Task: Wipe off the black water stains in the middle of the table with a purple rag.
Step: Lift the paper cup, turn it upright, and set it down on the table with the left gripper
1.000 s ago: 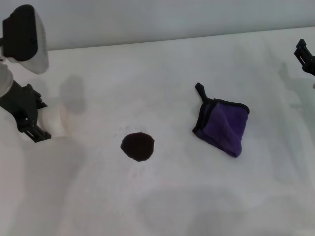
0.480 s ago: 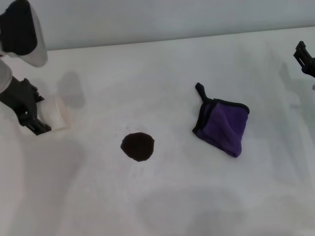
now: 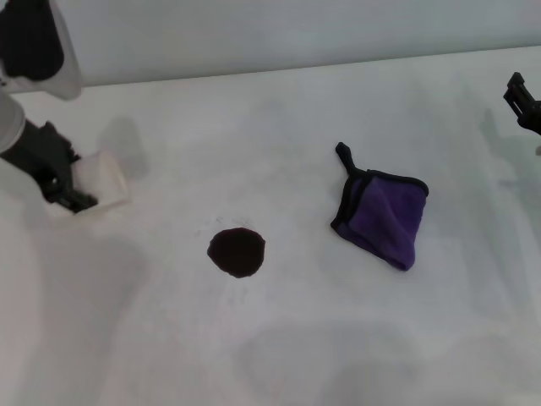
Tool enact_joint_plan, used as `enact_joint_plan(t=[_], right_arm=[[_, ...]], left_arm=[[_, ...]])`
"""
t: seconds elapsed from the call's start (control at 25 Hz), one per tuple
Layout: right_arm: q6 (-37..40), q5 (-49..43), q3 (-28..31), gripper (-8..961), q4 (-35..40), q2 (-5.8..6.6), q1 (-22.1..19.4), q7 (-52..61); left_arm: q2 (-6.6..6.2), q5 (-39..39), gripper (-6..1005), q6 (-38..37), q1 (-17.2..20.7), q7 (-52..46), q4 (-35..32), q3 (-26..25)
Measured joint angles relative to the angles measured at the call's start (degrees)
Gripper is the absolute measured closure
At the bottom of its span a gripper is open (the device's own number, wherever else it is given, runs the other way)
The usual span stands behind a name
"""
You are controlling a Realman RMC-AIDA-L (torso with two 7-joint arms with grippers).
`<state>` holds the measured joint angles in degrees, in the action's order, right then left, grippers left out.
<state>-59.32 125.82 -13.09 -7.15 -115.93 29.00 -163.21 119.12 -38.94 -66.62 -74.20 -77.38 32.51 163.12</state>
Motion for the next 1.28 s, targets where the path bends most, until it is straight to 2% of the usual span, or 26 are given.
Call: enact_joint_plan(t=[0.2,0.36,0.52,0.72,0.8,0.92,1.12,1.28], right_arm=[[0.19,0.0,0.0,98,0.4,0.11,0.1,0.0],[0.32,0.03,0.0,98,0.95,0.24,0.34,0.0],[0.66,0.05,0.0,98,1.74,0.27,0.28,0.0],[1.18,0.05,0.0,98,2.88,0.4,0.05,0.0],[1.82,0.05,0.0,98,3.9,0.4,-0.07,0.0],[2.85,0.03,0.0,98,4.87,0.4,-0.04,0.0],[3.77,-0.02,-0.16,98,6.61,0.45,0.25,-0.08],[3.79,0.0,-0.12,98,7.85,0.48,0.38,-0.26]], left_arm=[[-0.16,6.31,323,0.21,-0.41,0.87,1.87,0.0],[-0.13,18.7,359,0.85,-0.16,4.2,4.19,0.01],[-0.01,32.41,366,1.81,3.18,8.79,3.66,0.0],[0.04,57.06,367,2.72,11.95,20.79,-1.86,0.01],[-0.04,64.45,367,2.55,15.27,25.2,-4.96,0.01],[-0.04,74.59,367,2.51,20.63,34.28,-11.91,-0.04],[0.0,92.73,366,2.45,29.9,53.46,-27.15,-0.13],[0.18,104.57,366,2.47,35.75,66.79,-37.37,-0.14]])
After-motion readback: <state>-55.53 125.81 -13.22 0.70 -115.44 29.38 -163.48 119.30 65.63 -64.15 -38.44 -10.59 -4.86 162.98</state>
